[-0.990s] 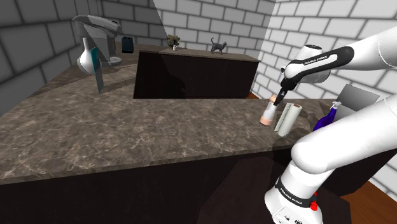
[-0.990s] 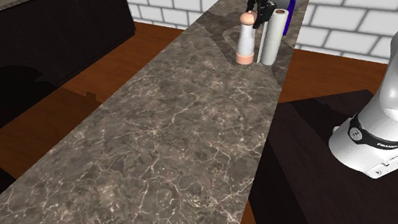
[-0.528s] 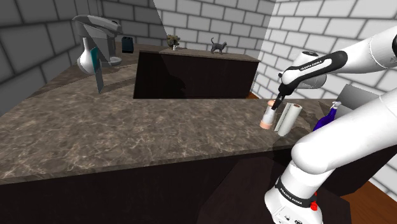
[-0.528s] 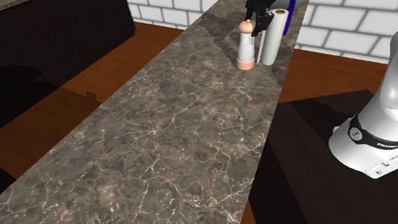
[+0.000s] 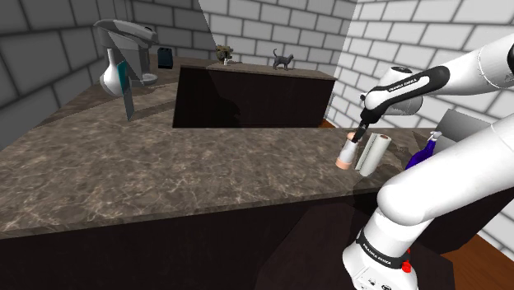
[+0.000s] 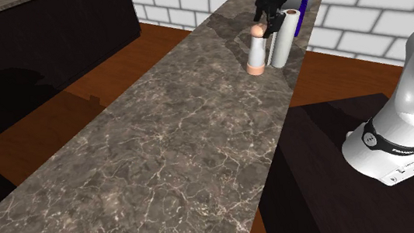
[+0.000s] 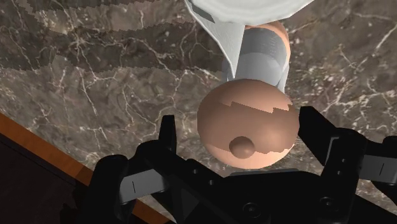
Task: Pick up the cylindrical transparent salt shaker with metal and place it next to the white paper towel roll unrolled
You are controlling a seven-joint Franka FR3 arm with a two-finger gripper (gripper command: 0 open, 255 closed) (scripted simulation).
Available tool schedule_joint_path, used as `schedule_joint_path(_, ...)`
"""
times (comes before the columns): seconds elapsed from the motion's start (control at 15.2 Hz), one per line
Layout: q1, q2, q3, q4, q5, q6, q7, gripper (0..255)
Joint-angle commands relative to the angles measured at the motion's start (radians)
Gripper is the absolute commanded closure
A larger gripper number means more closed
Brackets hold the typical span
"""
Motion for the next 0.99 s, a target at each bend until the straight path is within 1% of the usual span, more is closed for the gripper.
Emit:
schedule_joint_path(0.0, 0.000, 0.000, 0.000, 0.000, 0.000, 0.000, 0.000, 0)
schedule_joint_path(0.13, 0.000, 0.000, 0.000, 0.000, 0.000, 0.000, 0.000, 0)
schedule_joint_path(0.4, -0.046, -0.131, 0.085, 0.029, -0.017, -0.163, 0.019, 0)
schedule_joint_path(0.92, -0.047, -0.131, 0.085, 0.029, -0.016, -0.163, 0.018, 0)
